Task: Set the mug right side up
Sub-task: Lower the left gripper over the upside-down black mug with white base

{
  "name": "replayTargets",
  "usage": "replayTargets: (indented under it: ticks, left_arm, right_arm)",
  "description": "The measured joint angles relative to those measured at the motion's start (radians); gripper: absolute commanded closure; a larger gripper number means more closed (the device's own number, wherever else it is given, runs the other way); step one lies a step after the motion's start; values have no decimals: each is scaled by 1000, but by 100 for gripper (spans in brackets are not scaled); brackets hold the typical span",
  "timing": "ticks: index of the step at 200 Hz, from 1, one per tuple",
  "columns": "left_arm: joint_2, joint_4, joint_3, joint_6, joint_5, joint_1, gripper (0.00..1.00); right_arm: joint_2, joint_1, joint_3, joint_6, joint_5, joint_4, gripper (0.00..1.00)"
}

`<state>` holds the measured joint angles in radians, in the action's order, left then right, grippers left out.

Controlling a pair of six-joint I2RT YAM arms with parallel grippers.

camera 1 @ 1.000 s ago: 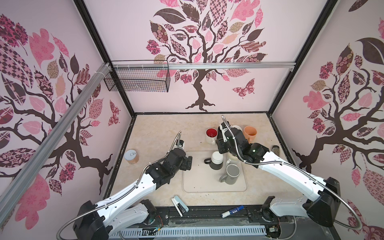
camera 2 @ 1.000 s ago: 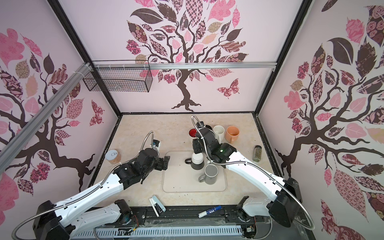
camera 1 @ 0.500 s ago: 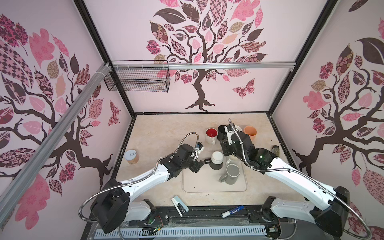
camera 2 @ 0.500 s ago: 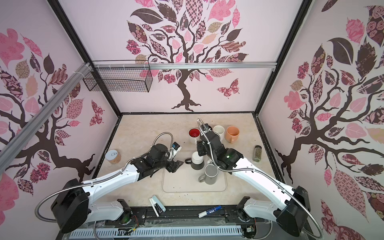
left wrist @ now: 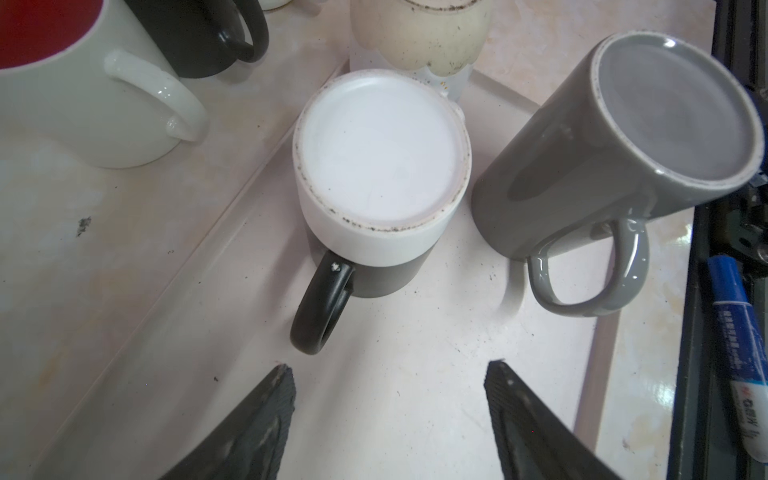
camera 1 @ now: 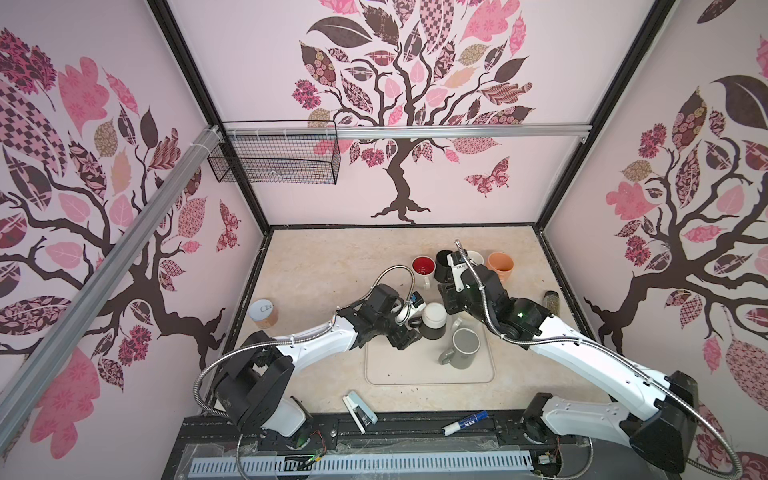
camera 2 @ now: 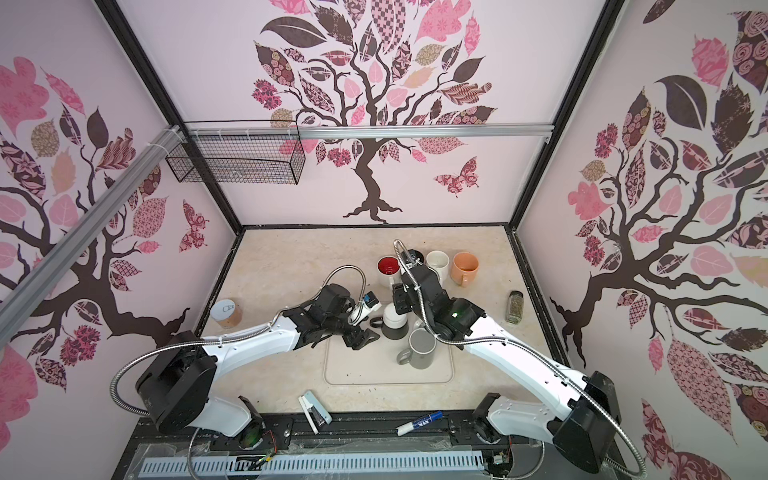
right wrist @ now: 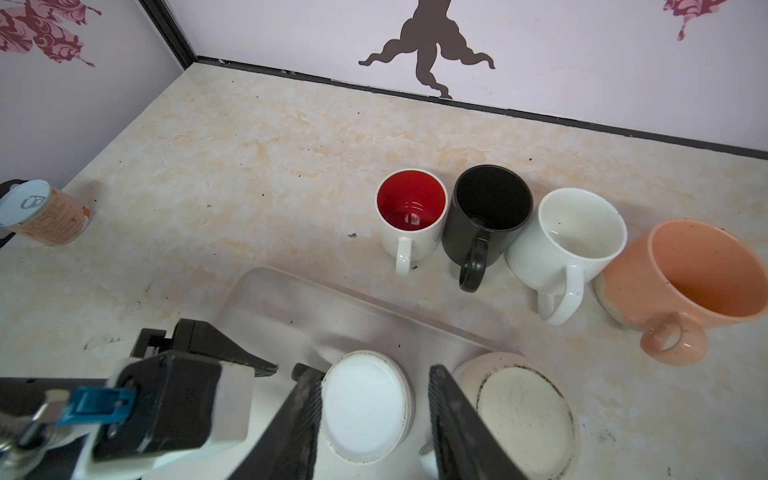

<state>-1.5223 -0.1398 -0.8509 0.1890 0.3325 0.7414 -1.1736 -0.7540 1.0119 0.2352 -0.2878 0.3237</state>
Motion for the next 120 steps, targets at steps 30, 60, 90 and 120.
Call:
replayTargets:
  ticks: [30, 60, 90, 120]
  left_arm:
    - [-48, 12, -29, 22, 25, -18, 24]
    - [-92, 23, -58, 37, 44, -22, 26]
    - [-130, 19, -82, 49, 67, -22, 30]
    - [-145, 11, -92, 52, 90, -23, 32]
  right_arm:
    - [5, 0, -8, 0, 11, -8, 54]
    - [5, 0, -11, 0, 16, -10, 55]
    - [5, 0, -13, 2, 24, -18, 54]
    - [5, 0, -29, 4, 31, -23, 54]
